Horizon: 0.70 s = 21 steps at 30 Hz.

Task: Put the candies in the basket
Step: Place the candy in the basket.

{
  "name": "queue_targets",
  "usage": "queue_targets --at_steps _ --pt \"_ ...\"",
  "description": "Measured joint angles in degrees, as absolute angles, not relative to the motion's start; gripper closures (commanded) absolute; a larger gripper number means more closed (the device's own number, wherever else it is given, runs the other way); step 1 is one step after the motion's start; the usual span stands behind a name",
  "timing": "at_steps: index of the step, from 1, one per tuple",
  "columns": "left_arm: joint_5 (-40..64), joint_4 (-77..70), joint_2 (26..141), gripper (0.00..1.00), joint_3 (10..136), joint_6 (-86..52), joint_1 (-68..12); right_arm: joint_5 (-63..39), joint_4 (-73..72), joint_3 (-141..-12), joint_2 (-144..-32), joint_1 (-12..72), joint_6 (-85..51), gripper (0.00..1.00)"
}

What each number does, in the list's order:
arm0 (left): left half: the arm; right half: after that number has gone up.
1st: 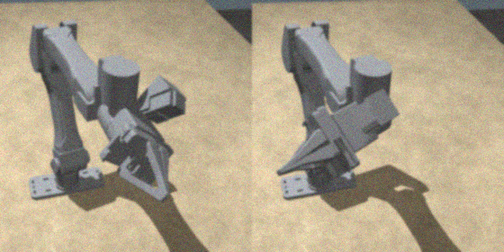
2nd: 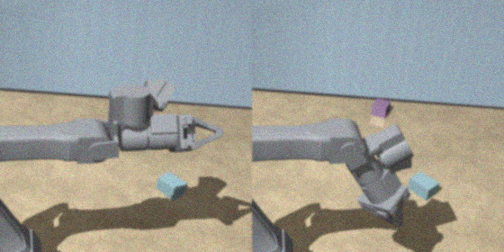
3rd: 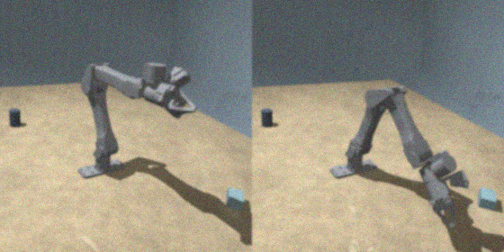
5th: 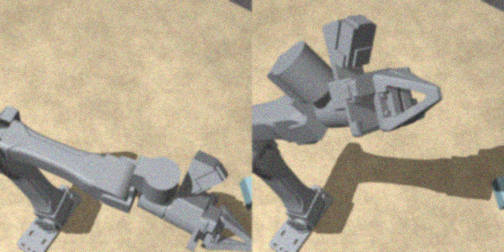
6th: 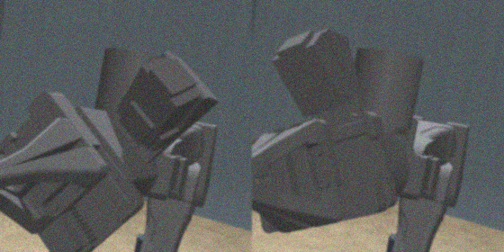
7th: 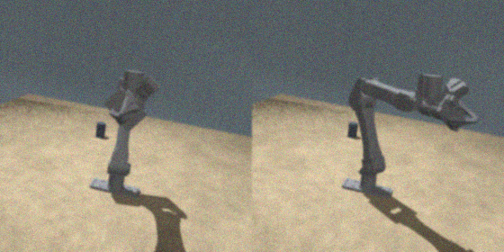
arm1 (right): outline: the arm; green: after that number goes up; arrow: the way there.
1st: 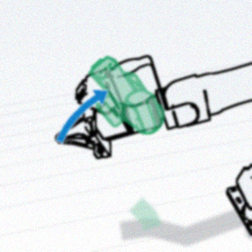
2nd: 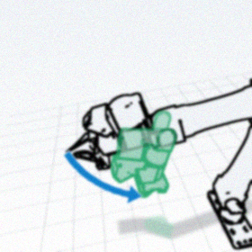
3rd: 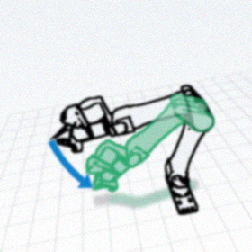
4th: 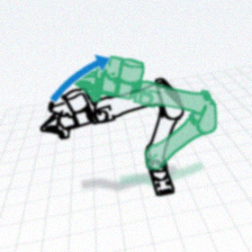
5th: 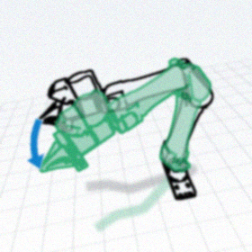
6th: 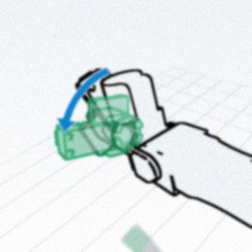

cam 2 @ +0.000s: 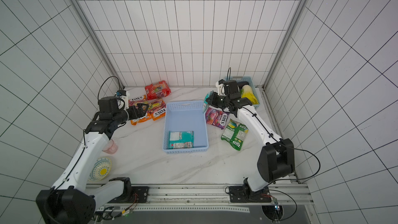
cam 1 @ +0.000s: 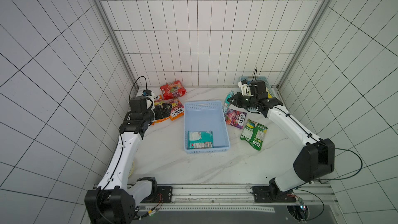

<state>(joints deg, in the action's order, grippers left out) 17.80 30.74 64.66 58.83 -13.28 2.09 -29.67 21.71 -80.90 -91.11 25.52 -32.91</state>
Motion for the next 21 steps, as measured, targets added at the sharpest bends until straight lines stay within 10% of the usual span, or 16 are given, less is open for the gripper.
queue_targets --at_steps 21 --pt "17.8 30.7 64.7 0.02 58.8 -13.3 2.3 -32.0 30.4 -96.1 -100.7 35.2 -27.5 1.00"
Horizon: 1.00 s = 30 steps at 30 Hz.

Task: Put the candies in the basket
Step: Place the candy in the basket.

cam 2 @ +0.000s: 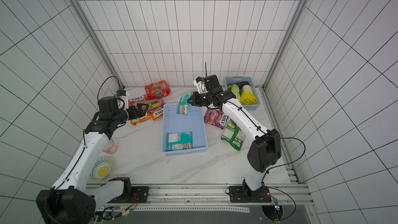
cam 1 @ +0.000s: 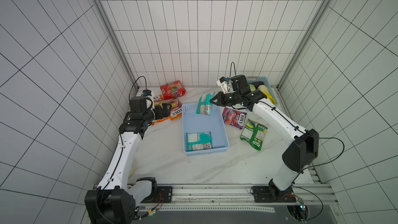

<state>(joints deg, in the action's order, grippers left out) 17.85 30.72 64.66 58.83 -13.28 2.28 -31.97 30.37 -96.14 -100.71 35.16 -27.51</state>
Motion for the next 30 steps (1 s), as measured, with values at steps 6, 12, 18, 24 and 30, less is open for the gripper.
queue_targets --at_steps 6,12,18,24,30 --pt "17.8 30.7 64.7 0.02 58.8 -13.3 2.3 -33.3 33.5 -98.8 -108.5 35.5 -26.5 1.00" --pt "17.9 30.7 64.7 0.02 58.8 -13.3 2.3 -34.6 37.1 -105.1 -114.5 36.8 -25.2 1.00" --pt "17.9 30.7 64.7 0.01 58.8 -13.3 2.3 -35.3 40.2 -111.0 -119.5 38.0 -23.4 1.00" --pt "17.9 30.7 64.7 0.02 58.8 -13.3 2.3 -35.2 45.8 -116.0 -125.2 38.3 -20.1 1.00" --pt "17.9 30.8 64.7 0.02 58.8 -13.3 2.3 -32.5 50.0 -118.6 -128.4 38.3 -17.1 0.96"
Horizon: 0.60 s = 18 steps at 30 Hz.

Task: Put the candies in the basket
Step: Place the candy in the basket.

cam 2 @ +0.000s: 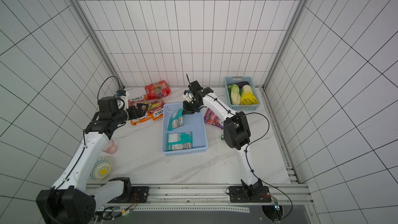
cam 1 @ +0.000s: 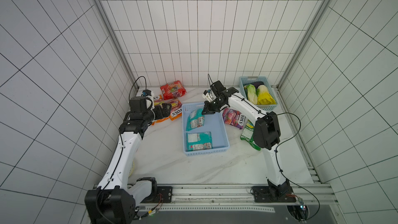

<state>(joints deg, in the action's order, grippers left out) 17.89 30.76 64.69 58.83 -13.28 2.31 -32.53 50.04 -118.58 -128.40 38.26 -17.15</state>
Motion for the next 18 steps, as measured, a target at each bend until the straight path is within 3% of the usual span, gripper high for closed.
queue_targets --at_steps 18 --pt "18.2 30.7 65.6 0.01 58.9 -13.7 2.5 -21.6 52.6 -122.9 -133.5 39.0 -18.7 0.62"
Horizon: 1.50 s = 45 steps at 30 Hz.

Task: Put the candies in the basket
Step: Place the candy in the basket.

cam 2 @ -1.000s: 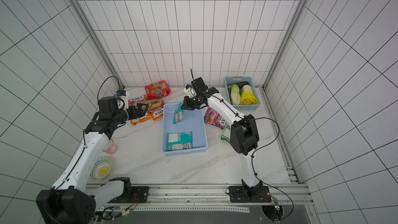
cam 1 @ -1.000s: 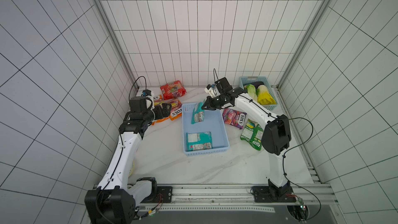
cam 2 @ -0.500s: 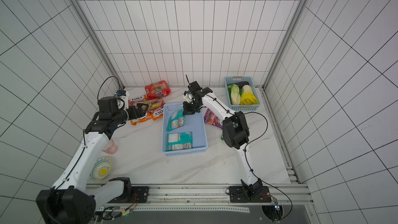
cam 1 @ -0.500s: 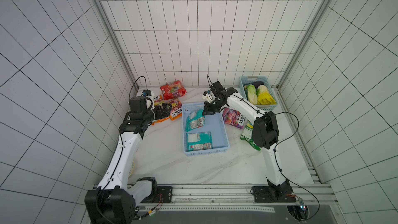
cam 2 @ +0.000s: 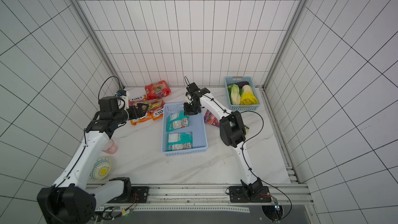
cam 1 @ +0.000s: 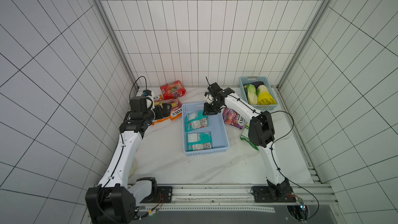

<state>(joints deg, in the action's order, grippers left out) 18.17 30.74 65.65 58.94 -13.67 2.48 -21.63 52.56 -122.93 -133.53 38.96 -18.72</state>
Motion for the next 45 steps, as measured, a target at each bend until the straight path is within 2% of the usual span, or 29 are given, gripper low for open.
queue_targets --at_steps 7,21,33,36,38,45 --pt "18.2 30.8 65.7 0.02 58.9 -13.7 2.5 -20.1 51.5 -123.0 -133.8 39.5 -20.4 0.54" --pt "16.9 30.7 65.9 0.02 59.0 -14.7 2.5 -16.6 52.3 -124.0 -135.0 39.8 -20.8 0.25" --pt "15.5 30.7 66.2 0.02 59.0 -15.9 3.8 -10.0 53.2 -113.6 -118.3 39.9 -19.7 0.20" --pt "15.3 30.7 66.4 0.02 59.0 -16.1 4.1 -7.9 52.8 -109.8 -113.6 39.9 -19.6 0.11" --pt "15.2 30.6 66.6 0.02 58.9 -16.1 4.1 -6.3 51.9 -106.5 -110.1 39.9 -19.3 0.00" --pt "14.1 29.5 67.1 0.02 58.1 -16.0 4.7 -1.1 50.0 -97.4 -100.4 39.8 -18.3 0.01"
